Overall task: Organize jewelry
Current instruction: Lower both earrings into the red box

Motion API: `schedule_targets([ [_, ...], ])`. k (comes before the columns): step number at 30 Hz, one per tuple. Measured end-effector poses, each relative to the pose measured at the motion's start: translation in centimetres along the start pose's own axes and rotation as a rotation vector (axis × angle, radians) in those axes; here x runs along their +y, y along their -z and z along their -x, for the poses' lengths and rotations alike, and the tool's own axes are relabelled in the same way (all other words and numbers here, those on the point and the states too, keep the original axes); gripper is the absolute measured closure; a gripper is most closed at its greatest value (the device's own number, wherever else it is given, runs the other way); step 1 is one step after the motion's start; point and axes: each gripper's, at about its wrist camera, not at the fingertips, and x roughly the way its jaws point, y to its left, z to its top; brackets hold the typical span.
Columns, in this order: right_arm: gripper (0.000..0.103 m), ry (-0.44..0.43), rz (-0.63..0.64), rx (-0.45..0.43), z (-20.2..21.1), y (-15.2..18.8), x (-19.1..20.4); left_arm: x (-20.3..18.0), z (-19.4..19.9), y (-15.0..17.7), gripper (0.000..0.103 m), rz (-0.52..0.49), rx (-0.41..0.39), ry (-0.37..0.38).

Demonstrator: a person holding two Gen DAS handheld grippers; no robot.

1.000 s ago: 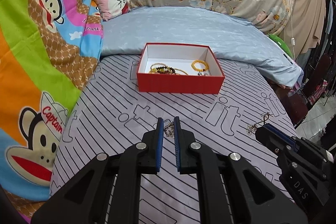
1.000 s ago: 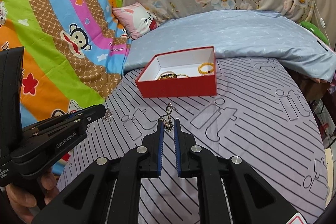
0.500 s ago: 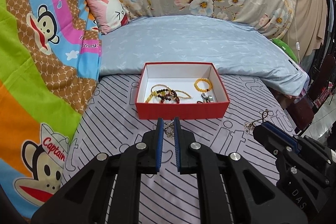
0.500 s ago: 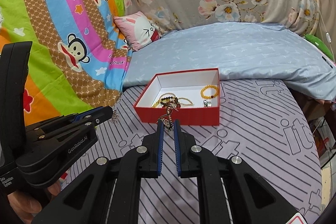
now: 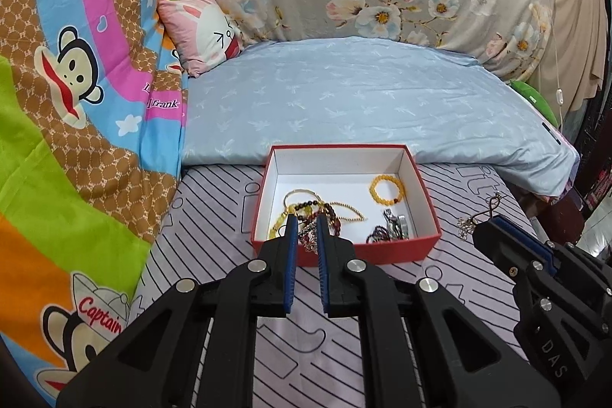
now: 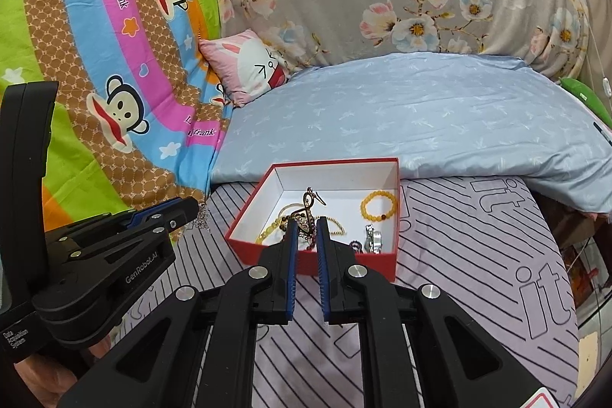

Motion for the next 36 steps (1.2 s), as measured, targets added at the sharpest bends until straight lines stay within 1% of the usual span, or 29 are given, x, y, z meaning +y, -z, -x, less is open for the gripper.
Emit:
schedule_targets([
  [11, 0.094, 0.014, 0.016, 0.006, -4.0, -3.1, -0.9, 0.1, -3.4, -3.1, 0.094, -0.007, -0.008, -0.026],
  [17, 0.094, 0.018, 0.001, 0.035, -7.1, -4.2, -1.9, 0.0, -6.5, -4.4, 0.094, -0.007, 0.015, -0.050],
  [25, 0.094, 0.033, -0.009, 0.086, -11.4, -4.5, -2.9, 0.3, -11.0, -5.6, 0.094, 0.011, 0.066, -0.049],
  [30, 0.094, 0.043, -0.011, 0.107, -13.6, -4.5, -3.5, 0.3, -13.6, -5.8, 0.094, 0.014, 0.096, -0.059],
  [36, 0.094, 0.052, -0.002, 0.139, -15.9, -4.1, -3.8, 0.3, -15.8, -5.8, 0.094, 0.011, 0.119, -0.064],
])
